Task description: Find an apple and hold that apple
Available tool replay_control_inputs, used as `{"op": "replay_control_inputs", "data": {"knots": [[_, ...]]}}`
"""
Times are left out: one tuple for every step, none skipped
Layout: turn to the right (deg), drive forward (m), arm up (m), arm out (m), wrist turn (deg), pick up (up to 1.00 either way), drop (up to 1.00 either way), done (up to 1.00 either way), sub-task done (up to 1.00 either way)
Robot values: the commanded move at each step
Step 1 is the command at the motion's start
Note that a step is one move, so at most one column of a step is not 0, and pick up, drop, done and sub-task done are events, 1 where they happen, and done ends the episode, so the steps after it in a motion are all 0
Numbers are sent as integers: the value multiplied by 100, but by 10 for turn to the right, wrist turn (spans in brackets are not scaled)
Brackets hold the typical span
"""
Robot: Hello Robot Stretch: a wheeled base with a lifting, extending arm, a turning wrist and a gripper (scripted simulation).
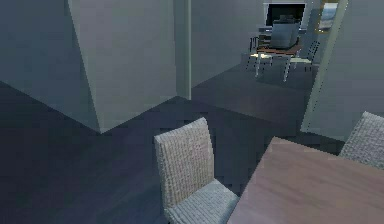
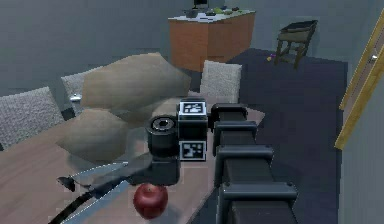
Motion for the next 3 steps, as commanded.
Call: {"op": "replay_control_inputs", "data": {"knots": [[0,0,0,0,450,0,0,0,0],[0,0,0,0,150,0,0,0,0],[0,0,-28,0,0,0,0,0,0]]}}
